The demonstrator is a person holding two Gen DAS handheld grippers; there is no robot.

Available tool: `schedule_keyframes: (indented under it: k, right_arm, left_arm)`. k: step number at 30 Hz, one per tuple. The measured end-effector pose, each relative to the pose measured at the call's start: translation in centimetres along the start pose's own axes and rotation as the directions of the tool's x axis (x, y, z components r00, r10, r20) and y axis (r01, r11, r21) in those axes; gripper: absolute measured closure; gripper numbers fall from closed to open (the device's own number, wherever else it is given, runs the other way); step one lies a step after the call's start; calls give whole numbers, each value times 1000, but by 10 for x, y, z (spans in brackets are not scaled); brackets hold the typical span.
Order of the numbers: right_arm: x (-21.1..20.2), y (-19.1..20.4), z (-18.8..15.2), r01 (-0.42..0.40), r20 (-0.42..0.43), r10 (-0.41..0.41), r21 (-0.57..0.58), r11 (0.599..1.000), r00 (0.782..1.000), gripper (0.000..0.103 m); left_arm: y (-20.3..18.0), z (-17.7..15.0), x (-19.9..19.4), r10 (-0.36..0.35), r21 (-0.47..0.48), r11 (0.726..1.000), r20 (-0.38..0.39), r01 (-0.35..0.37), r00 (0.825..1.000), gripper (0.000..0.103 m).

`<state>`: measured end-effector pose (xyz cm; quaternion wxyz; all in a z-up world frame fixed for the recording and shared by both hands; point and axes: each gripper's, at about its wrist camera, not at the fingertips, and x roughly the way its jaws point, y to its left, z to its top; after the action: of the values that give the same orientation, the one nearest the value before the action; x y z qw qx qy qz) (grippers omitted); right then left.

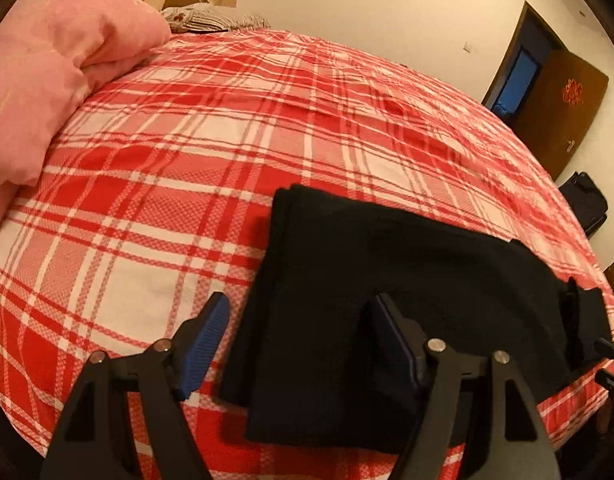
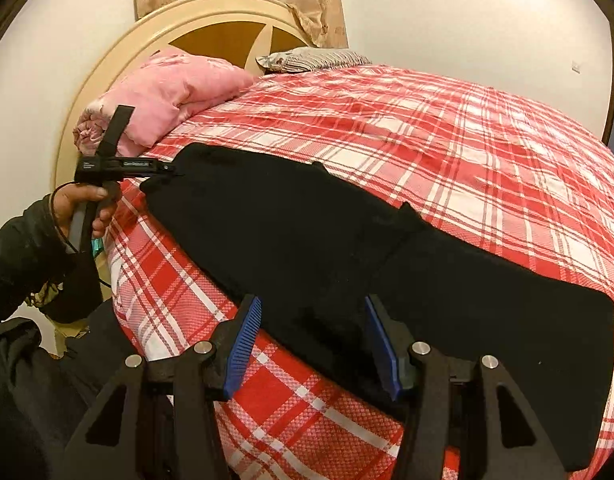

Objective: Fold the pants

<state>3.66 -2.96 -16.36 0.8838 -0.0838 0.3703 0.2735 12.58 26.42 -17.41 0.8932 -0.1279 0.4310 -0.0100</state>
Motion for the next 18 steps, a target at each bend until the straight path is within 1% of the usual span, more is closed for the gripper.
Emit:
schedule_keyframes:
  k: [1, 3, 6, 8, 10, 12, 16, 18]
  right_arm:
    - [0, 1, 0, 1, 0, -1, -2, 1000, 1000, 48]
    - [0, 3, -1, 1, 1, -1, -4, 1000, 1000, 48]
    - [3, 5, -4, -2, 2, 2, -1, 1000, 1000, 48]
    - [3, 5, -5, -2, 5, 2, 1, 1000, 1000, 48]
    - [2, 5, -6, -2, 12, 2, 6, 1000, 1000, 48]
    - [1, 4, -7, -1, 20, 1, 12, 1000, 1000, 48]
    - [3, -2, -7, 10, 21, -11, 32, 999, 1000, 48]
    - [4, -7, -7, 10, 16, -11, 54, 999, 1000, 48]
  left_arm:
    - [0, 2, 1, -4, -2, 1000, 0, 4, 1000, 29]
    - [1, 5, 2, -17, -7, 1000, 0, 17, 1000, 36]
    - [1, 8, 8, -19, 1, 1000, 1, 19, 1000, 36]
    - [-2, 9, 9, -7, 19, 1000, 1, 7, 1000, 36]
    - [-5, 8, 7, -2, 29, 1000, -3, 2, 1000, 44]
    - [-8, 7, 5, -12, 35, 999, -11, 13, 1000, 57]
    - [-11, 6, 5, -3, 46, 999, -10, 3, 1000, 58]
    - [-11, 6, 6, -2, 44, 999, -4, 3, 1000, 56]
